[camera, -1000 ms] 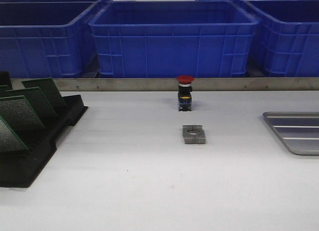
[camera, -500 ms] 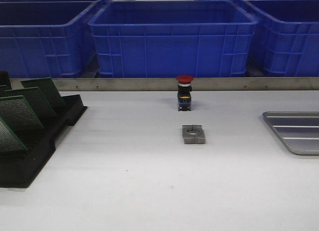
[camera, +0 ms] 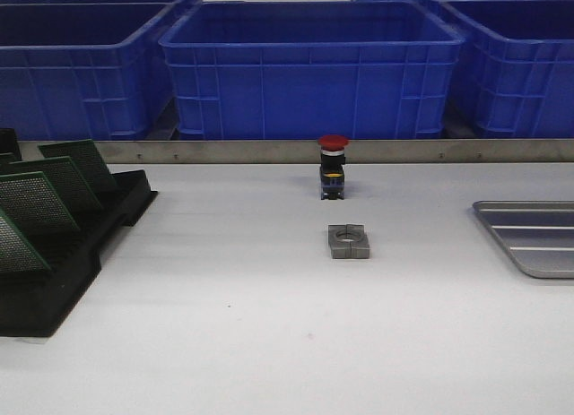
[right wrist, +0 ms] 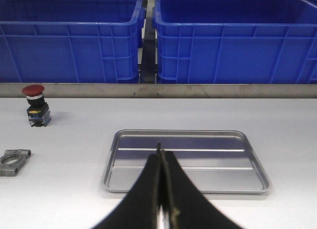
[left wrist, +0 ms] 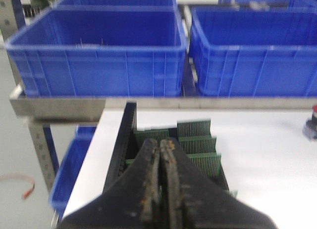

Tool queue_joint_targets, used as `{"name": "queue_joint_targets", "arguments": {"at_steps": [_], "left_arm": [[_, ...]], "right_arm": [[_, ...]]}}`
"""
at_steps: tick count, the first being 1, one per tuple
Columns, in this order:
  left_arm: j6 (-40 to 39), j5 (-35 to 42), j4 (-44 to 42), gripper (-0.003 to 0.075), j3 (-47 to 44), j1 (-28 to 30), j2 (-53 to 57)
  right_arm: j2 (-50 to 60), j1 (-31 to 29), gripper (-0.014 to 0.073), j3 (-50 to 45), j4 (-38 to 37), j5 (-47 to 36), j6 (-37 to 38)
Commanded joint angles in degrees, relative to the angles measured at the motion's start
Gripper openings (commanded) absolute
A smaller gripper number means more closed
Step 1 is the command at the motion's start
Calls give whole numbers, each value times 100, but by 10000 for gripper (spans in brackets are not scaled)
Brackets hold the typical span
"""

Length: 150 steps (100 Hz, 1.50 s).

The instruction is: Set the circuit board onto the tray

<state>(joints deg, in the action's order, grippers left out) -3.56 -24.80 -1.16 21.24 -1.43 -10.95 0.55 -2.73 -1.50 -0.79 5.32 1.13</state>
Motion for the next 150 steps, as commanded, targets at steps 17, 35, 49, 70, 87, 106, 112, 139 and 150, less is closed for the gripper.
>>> {"name": "queue_joint_targets", "arguments": {"at_steps": [17,35,49,70,87,106,112,139,150], "left_arm": [[-29,-712,52,-20,1122,14,-1495],[-29,-1239,76,70,1698,14,-2487],[725,-1280,311,288,1979,14,-2997],[4115,-1569,1593,398,2199,14,-3630],[7656,-1929,2738,398,2199,14,-4126],[8818,-1935,2791,398,2199,14,-4671],[8980,-1832,2791,398,2199,14,-4835],[9374,-1156,2795,398,2199,14,-5342],[9433,-1183,2832,398,2199,-11,-5564]], "right_arm": [[154,-28,-61,69,-38,-412,-11],[154,-28,-61,69,-38,-412,-11],[154,-28,-61,69,-38,-412,-11],[154,-28,-61,69,-38,-412,-11],[154,-28,-61,69,-38,-412,-11],[154,-28,-61,69,-38,-412,-11],[154,-28,-61,69,-38,-412,-11],[154,-28,-61,69,-38,-412,-11],[154,-28,-61,69,-38,-412,-11]]}}
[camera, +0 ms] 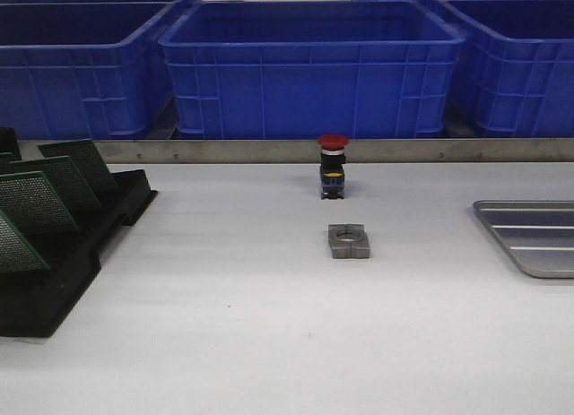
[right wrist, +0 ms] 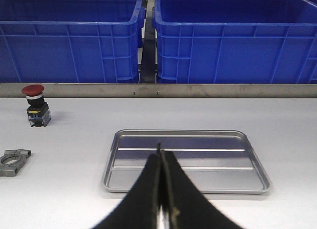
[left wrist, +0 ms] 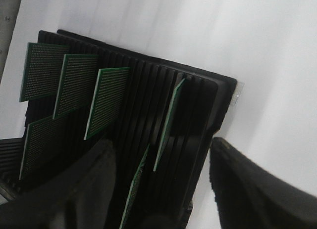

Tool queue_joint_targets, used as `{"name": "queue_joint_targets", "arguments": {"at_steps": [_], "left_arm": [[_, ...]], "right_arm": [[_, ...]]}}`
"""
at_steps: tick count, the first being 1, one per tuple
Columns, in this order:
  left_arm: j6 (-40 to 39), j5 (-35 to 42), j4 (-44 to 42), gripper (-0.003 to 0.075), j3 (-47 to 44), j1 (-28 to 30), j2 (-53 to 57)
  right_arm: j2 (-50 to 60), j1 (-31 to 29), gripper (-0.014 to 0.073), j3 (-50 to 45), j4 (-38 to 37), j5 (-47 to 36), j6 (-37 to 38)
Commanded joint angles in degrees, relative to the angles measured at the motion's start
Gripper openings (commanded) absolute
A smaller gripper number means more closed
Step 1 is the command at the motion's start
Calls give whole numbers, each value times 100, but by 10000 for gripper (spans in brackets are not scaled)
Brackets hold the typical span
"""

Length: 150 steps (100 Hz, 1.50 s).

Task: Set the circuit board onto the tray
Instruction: 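Lower the left gripper onto a green circuit board in the black rack and grasp it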

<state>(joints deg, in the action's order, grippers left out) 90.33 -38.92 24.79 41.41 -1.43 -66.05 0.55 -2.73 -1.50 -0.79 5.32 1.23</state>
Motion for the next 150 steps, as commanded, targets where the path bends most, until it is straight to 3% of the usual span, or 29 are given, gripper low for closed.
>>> {"name": "queue_joint_targets", "arguments": {"at_steps": [1,51,98,150], "left_arm": [[44,241,237,398,182,-26,-69],[44,1135,266,368,182,-685,-1440],[44,1153,266,-20,182,-685,-1453],[44,834,408,-20,182,-685,99]], "right_arm": [[154,-28,-61,69,-38,-412,-21],[154,-28,-61,69,-38,-412,-21],[154,-28,-61,69,-38,-412,-21],[154,-28,-61,69,-38,-412,-21]]}}
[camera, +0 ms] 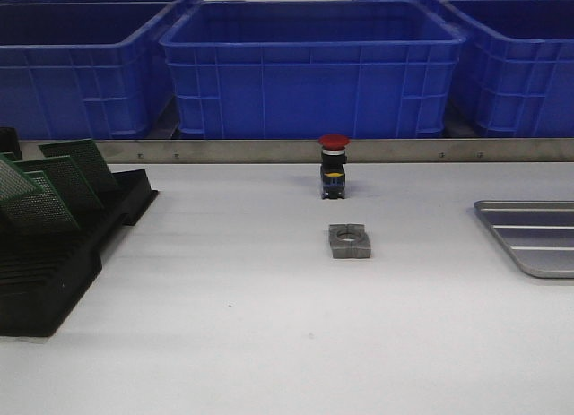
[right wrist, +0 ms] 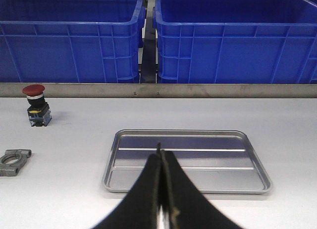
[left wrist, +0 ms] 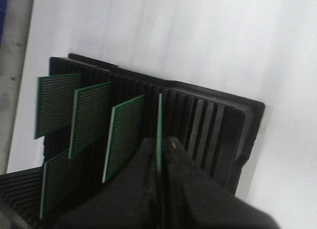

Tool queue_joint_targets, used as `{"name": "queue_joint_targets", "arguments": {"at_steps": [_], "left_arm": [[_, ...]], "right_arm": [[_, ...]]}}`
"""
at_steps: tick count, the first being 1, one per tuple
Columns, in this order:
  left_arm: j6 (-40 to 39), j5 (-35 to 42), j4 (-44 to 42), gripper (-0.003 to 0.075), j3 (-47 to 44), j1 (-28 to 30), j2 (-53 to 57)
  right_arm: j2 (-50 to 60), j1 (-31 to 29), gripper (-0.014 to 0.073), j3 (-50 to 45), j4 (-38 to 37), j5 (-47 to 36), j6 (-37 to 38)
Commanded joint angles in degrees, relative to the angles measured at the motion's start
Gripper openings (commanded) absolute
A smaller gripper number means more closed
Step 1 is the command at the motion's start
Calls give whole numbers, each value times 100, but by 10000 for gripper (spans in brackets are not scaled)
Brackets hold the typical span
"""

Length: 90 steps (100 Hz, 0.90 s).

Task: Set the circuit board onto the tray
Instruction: 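Lower the left gripper onto a green circuit board in the black rack and grasp it, then lift the green board out of the rack with the left gripper toward the table center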

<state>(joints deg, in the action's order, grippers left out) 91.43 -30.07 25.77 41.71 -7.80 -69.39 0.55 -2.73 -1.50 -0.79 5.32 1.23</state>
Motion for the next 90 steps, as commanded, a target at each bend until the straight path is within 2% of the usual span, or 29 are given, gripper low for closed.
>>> {"name": "queue_joint_targets", "arguments": {"at_steps": [1,13,25,58,72,90], "left_arm": [[-66,-74,331,-20,153,-47,460],[-66,-418,953,-20,153,-47,891],[-66,-856,2007,-20,153,-47,1094],[-66,-2483,3978,-20,153,-47,1092],[-66,-2780,4584,-20,153,-47,1092],[-66,-2962,4845,-20,153,-47,1092]], "right_arm": [[154,-28,-61,69,-38,-412,-21],[154,-28,-61,69,-38,-412,-21],[154,-28,-61,69,-38,-412,-21],[154,-28,-61,69,-38,-412,-21],[154,-28,-61,69,-38,-412,-21],[154,-28,-61,69,-38,-412,-21]]}}
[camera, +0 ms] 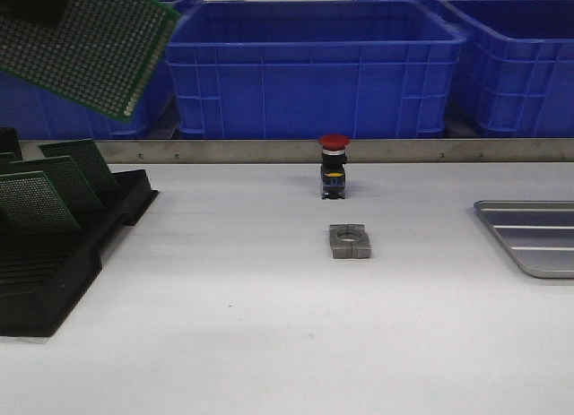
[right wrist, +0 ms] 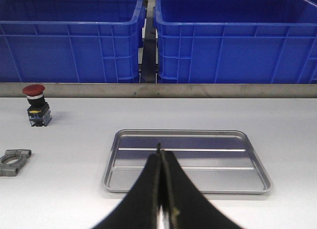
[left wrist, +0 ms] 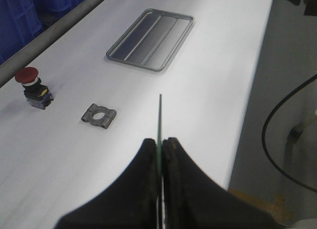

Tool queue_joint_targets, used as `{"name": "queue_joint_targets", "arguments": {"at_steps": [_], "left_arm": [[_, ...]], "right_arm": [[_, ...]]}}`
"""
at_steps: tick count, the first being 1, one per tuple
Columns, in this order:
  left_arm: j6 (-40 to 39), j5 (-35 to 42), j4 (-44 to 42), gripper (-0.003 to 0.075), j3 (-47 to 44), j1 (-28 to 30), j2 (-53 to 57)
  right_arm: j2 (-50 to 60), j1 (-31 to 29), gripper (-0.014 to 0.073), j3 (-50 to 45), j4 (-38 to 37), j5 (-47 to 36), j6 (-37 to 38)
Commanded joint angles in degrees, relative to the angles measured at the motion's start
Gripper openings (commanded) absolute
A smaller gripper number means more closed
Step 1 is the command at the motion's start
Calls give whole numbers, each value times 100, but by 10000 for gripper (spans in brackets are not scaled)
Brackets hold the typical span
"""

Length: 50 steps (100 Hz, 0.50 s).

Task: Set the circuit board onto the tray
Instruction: 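Lift the green board out of the rack with the left gripper toward the table center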

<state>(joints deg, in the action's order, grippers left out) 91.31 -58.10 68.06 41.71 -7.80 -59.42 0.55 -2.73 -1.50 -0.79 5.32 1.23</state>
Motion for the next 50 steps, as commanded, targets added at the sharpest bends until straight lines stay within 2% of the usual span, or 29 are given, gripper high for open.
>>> {"name": "queue_joint_targets", "arguments": {"at_steps": [1,12,37,50], "left_arm": [[-53,-172,631,-20,153,-57,96],[-53,-196,718,-20,142,-160,96],[-53,-196,718,-20,142,-846,-370],[-53,-119,727,-20,142,-1173,-745]], "right_arm": [[154,-28,-61,69,-38,-412,-21],[154,-28,-61,69,-38,-412,-21],[154,-28,-61,69,-38,-501,-21],[154,-28,-61,69,-33,-962,-21]]}}
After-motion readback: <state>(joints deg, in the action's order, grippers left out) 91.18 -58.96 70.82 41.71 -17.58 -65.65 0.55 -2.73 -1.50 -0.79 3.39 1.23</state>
